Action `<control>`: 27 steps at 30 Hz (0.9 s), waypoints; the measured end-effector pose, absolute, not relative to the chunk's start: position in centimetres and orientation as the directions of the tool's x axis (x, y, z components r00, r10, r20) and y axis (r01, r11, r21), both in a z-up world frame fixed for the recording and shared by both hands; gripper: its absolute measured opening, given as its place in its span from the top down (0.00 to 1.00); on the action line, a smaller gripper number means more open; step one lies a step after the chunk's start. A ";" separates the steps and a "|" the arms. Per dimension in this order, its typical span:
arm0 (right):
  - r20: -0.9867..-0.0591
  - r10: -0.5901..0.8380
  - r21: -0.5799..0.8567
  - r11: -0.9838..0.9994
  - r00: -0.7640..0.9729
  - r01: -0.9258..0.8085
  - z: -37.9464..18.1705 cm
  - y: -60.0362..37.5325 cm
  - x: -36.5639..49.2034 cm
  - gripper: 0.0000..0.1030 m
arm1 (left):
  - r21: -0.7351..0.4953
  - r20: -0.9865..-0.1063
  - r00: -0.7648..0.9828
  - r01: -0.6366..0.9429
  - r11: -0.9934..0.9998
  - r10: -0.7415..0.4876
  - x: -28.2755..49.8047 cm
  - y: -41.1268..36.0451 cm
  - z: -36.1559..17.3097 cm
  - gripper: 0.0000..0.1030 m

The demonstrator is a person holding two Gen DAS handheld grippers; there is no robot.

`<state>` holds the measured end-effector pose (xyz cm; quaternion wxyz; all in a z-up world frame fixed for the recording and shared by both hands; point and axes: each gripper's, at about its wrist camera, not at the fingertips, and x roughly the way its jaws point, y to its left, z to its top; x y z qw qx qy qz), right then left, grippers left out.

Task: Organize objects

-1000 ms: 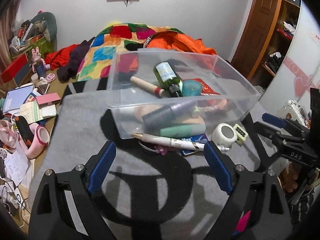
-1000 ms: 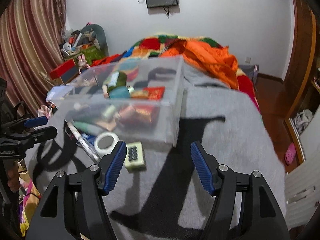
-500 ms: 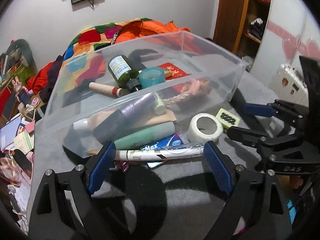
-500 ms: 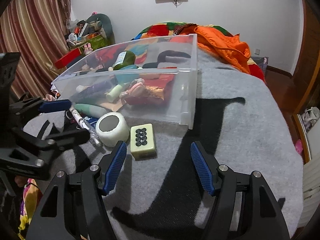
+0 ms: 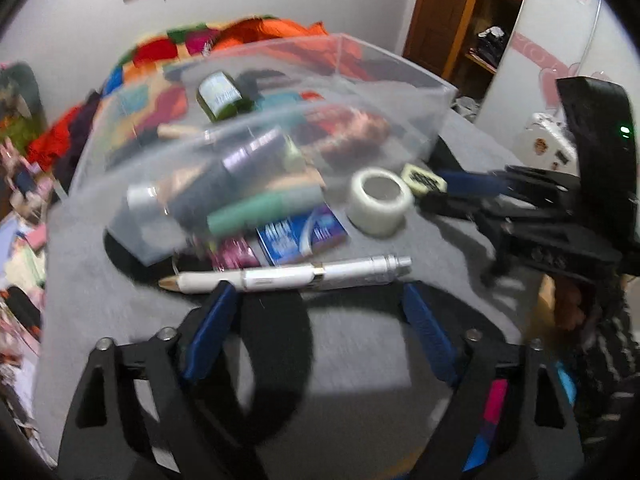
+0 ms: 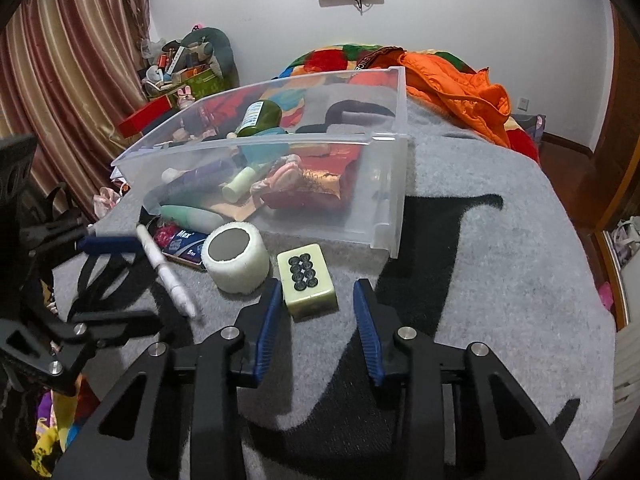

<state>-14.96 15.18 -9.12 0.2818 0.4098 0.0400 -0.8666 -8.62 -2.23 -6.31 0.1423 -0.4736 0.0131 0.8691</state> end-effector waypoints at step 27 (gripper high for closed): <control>-0.737 -0.449 0.136 -0.831 -0.506 0.539 -9.3 14.2 -14.9 0.78 | -0.109 -0.823 -0.515 -0.274 -0.955 0.242 -6.9 -3.6 -5.7 0.19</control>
